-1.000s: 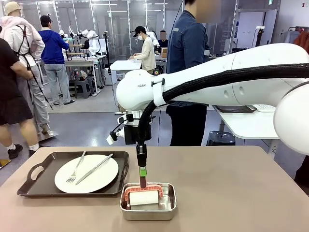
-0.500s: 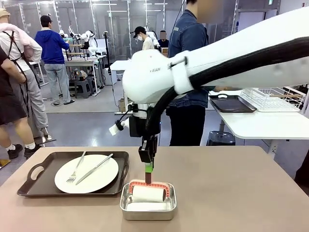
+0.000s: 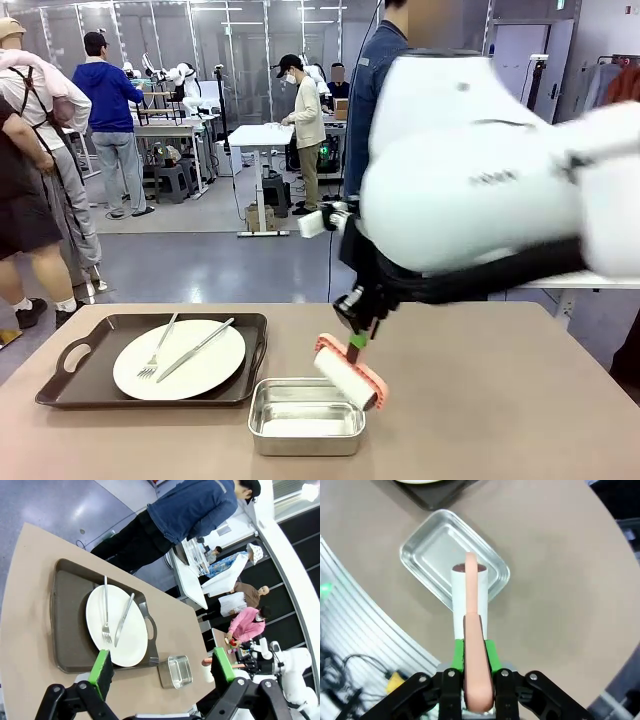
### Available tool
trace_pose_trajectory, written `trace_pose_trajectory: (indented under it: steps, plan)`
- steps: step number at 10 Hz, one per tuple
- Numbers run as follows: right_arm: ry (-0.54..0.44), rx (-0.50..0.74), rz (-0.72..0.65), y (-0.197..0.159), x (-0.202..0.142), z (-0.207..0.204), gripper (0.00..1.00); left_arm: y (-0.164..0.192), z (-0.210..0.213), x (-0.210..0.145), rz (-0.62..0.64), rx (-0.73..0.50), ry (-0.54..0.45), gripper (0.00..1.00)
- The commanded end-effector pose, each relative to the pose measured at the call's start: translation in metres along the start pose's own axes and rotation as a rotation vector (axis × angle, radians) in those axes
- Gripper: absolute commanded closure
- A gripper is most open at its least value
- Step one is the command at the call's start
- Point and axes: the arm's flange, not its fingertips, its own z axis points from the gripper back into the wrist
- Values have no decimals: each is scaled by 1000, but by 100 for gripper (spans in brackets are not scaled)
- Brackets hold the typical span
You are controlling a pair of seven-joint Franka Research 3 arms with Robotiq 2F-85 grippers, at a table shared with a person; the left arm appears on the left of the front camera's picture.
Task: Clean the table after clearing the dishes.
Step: When the left (or right) Handle tray is removed, use the left hand (or right hand) to clean the left (or right) side of the table with the Lint Roller.
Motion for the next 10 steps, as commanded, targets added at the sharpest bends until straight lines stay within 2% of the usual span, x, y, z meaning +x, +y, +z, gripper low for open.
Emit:
trace_pose_trajectory:
  steps: [1, 2, 4, 5, 6, 10]
  plan:
    - [-121, 20, -170, -8, -55, 5, 97, 0, 2, 2, -12, -15, -1, 0]
    - [-175, 44, -271, -24, -79, 13, 97, 0, 2, 2, -12, -15, -1, 0]
    - [-197, 81, -397, -50, -104, 21, 97, 0, 2, 2, -12, -15, -1, 0]
    - [-176, 55, -391, -56, -100, 21, 97, 0, 2, 2, -12, -15, -1, 0]
    - [-152, 77, -324, -49, -94, 20, 97, 0, 2, 2, -12, -15, -1, 0]
    - [-152, 77, -324, -49, -94, 20, 97, 0, 2, 2, -12, -15, -1, 0]
